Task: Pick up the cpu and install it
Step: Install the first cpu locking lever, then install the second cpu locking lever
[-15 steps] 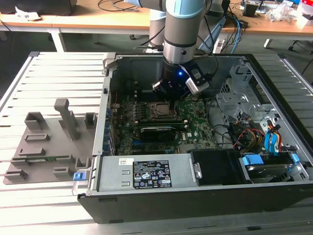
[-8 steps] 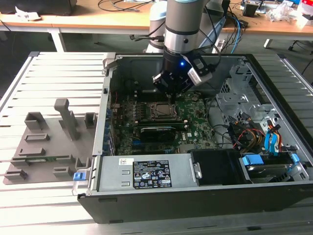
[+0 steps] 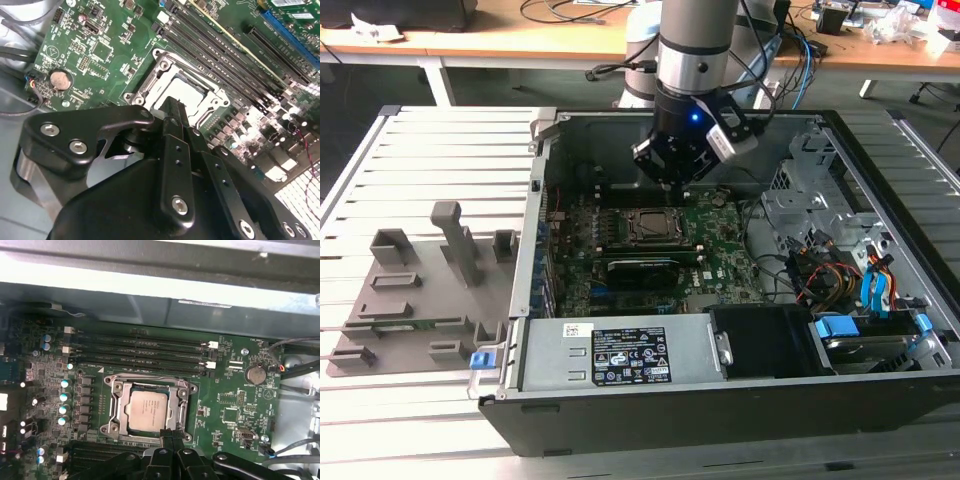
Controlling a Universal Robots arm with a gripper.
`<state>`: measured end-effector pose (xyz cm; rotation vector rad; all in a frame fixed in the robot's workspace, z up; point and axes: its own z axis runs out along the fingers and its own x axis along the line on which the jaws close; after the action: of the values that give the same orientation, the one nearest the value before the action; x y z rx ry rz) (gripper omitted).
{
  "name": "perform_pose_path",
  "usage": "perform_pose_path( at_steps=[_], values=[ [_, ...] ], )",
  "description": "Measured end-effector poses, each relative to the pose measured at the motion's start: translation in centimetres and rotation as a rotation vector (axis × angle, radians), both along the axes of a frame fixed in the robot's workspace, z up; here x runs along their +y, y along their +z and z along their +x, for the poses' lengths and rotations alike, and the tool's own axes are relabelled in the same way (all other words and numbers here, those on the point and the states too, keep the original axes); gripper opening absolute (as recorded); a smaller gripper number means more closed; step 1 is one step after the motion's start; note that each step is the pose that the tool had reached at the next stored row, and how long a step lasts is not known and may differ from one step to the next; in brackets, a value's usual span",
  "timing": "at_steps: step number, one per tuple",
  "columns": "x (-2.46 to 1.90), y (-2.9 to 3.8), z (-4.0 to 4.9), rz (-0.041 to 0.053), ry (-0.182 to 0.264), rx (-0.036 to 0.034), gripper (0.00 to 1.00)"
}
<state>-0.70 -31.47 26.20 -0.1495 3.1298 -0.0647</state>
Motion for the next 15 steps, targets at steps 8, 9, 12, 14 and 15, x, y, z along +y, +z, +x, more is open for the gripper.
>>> perform_pose_path(
  at_steps=[8, 9, 12, 14, 15],
  values=[
    [0.00, 0.14, 0.00, 0.0001, 0.000, 0.0000, 0.11],
    [0.00, 0.15, 0.00, 0.0000, 0.000, 0.0000, 0.11],
    [0.00, 0.16, 0.00, 0.0000, 0.000, 0.0000, 0.11],
    [0.00, 0.16, 0.00, 0.0001, 0.000, -0.0001, 0.11],
    [-0.03, 0.18, -0.01, -0.0003, 0.000, 0.0001, 0.11]
  ],
)
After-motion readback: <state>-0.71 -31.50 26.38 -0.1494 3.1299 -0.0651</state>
